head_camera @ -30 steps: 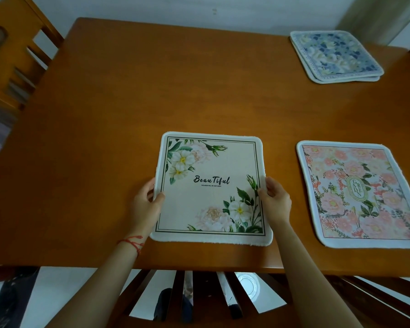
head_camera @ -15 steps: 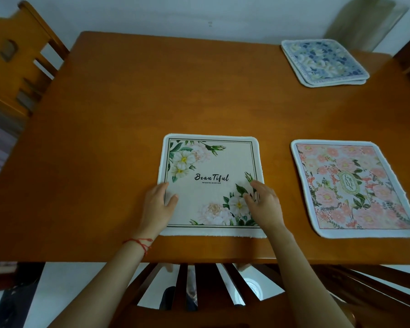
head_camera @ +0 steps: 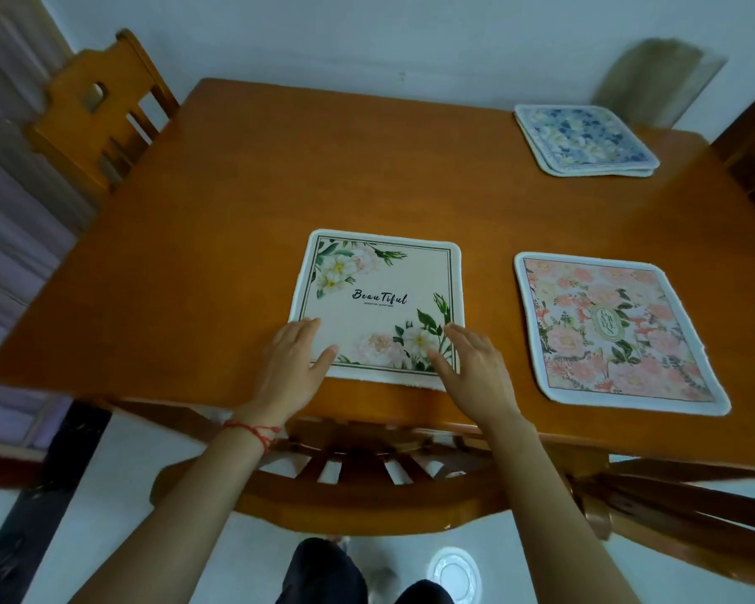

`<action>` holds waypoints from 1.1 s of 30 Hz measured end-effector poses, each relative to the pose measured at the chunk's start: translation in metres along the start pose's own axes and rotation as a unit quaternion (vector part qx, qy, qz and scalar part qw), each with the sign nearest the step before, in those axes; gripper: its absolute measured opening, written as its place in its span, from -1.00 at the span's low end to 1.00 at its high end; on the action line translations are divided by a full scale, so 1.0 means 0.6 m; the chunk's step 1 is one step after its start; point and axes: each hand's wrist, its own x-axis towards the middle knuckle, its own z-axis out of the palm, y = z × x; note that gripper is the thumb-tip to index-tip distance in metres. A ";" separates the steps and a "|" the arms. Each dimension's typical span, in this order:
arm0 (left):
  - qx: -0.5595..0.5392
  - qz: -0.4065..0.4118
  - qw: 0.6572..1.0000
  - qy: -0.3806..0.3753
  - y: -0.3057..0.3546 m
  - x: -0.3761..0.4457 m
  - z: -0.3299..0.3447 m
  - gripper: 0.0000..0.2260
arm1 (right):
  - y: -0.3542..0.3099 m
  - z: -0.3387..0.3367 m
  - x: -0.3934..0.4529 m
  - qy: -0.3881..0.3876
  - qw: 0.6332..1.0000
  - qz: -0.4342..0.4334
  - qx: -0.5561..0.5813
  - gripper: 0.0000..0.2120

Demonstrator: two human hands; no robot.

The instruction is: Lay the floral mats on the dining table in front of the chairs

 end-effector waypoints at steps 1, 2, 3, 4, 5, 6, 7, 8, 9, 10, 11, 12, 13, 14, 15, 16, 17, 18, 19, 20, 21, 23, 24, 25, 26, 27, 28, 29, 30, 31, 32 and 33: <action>0.006 0.004 1.000 0.005 0.005 -0.014 -0.001 -0.52 | 0.001 -0.005 -0.013 0.005 1.000 -0.007 -0.001 -0.53; 0.012 0.008 1.000 0.009 0.010 -0.028 -0.002 -0.52 | 0.001 -0.009 -0.025 0.013 1.000 -0.014 -0.001 -0.53; 0.018 0.009 1.000 0.012 0.015 -0.041 -0.004 -0.52 | 0.001 -0.013 -0.038 0.021 1.000 -0.019 0.001 -0.53; 0.024 0.009 1.000 0.012 0.020 -0.054 -0.006 -0.52 | 0.000 -0.016 -0.049 0.026 0.999 -0.022 0.002 -0.53; 0.030 0.009 0.999 0.012 0.025 -0.067 -0.008 -0.52 | -0.002 -0.019 -0.060 0.029 0.999 -0.022 0.003 -0.53; 0.038 0.012 0.999 0.011 0.029 -0.078 -0.010 -0.52 | -0.003 -0.020 -0.071 0.030 0.999 -0.021 0.000 -0.53; 0.045 0.017 0.999 0.010 0.033 -0.089 -0.012 -0.52 | -0.005 -0.021 -0.081 0.029 0.999 -0.020 -0.003 -0.54; 0.050 0.021 0.998 0.008 0.037 -0.099 -0.014 -0.52 | -0.007 -0.023 -0.091 0.029 0.999 -0.020 -0.005 -0.54; 0.053 0.026 0.998 0.007 0.039 -0.107 -0.015 -0.52 | -0.009 -0.024 -0.102 0.032 0.999 -0.019 -0.006 -0.54; 0.053 0.030 0.998 0.006 0.041 -0.115 -0.016 -0.51 | -0.011 -0.025 -0.112 0.034 0.999 -0.018 -0.006 -0.54; 0.050 0.033 0.998 0.004 0.042 -0.123 -0.017 -0.51 | -0.013 -0.025 -0.123 0.037 0.999 -0.017 -0.007 -0.54; 0.044 0.037 0.998 0.002 0.043 -0.131 -0.017 -0.51 | -0.013 -0.024 -0.135 0.040 0.999 -0.014 -0.009 -0.54; 0.038 0.042 0.998 0.000 0.044 -0.138 -0.017 -0.51 | -0.014 -0.023 -0.146 0.043 0.999 -0.011 -0.010 -0.55; 0.035 0.047 0.998 -0.002 0.045 -0.146 -0.016 -0.51 | -0.015 -0.023 -0.158 0.047 0.999 -0.005 -0.010 -0.55; 0.036 0.053 0.998 -0.004 0.046 -0.154 -0.016 -0.51 | -0.016 -0.022 -0.169 0.053 0.999 0.001 -0.008 -0.55; 0.040 0.062 0.997 -0.005 0.046 -0.160 -0.015 -0.52 | -0.020 -0.021 -0.180 0.060 0.998 0.007 -0.008 -0.55; 0.046 0.072 0.996 -0.005 0.044 -0.166 -0.016 -0.52 | -0.025 -0.020 -0.192 0.067 0.998 0.013 -0.009 -0.55; 0.052 0.084 0.995 -0.006 0.043 -0.172 -0.016 -0.52 | -0.030 -0.018 -0.205 0.073 0.997 0.020 -0.012 -0.55; 0.058 0.099 0.993 -0.008 0.041 -0.178 -0.017 -0.50 | -0.035 -0.016 -0.218 0.080 0.996 0.028 -0.014 -0.56; 0.062 0.115 0.991 -0.011 0.040 -0.184 -0.018 -0.46 | -0.041 -0.014 -0.232 0.091 0.995 0.037 -0.014 -0.56; 0.064 0.129 0.989 -0.016 0.038 -0.192 -0.019 -0.42 | -0.045 -0.010 -0.248 0.103 0.993 0.046 -0.016 -0.57; 0.071 0.155 0.985 -0.025 0.035 -0.210 -0.019 -0.36 | -0.053 0.000 -0.284 0.128 0.989 0.064 -0.024 -0.58; 0.073 0.168 0.983 -0.029 0.035 -0.219 -0.017 -0.32 | -0.056 0.005 -0.302 0.140 0.987 0.074 -0.028 -0.58; 0.075 0.182 0.980 -0.033 0.035 -0.228 -0.016 -0.29 | -0.059 0.010 -0.320 0.148 0.985 0.087 -0.030 -0.58; 0.075 0.196 0.977 -0.038 0.037 -0.237 -0.014 -0.27 | -0.061 0.015 -0.338 0.156 0.982 0.103 -0.030 -0.59; 0.075 0.211 0.974 -0.043 0.040 -0.245 -0.012 -0.27 | -0.061 0.021 -0.357 0.165 0.979 0.117 -0.026 -0.59; 0.076 0.226 0.970 -0.048 0.044 -0.252 -0.009 -0.27 | -0.059 0.025 -0.376 0.174 0.976 0.131 -0.022 -0.59; 0.077 0.241 0.966 -0.052 0.051 -0.260 -0.006 -0.28 | -0.058 0.026 -0.395 0.178 0.973 0.146 -0.019 -0.59; 0.079 0.254 0.962 -0.058 0.058 -0.266 -0.001 -0.28 | -0.054 0.027 -0.412 0.178 0.970 0.162 -0.018 -0.59; 0.079 0.267 0.958 -0.064 0.067 -0.272 0.005 -0.29 | -0.048 0.028 -0.429 0.180 0.968 0.175 -0.019 -0.59; 0.076 0.279 0.955 -0.069 0.076 -0.278 0.011 -0.29 | -0.041 0.028 -0.446 0.186 0.965 0.184 -0.021 -0.58; 0.072 0.294 0.950 -0.074 0.086 -0.284 0.019 -0.30 | -0.035 0.028 -0.463 0.193 0.962 0.194 -0.023 -0.57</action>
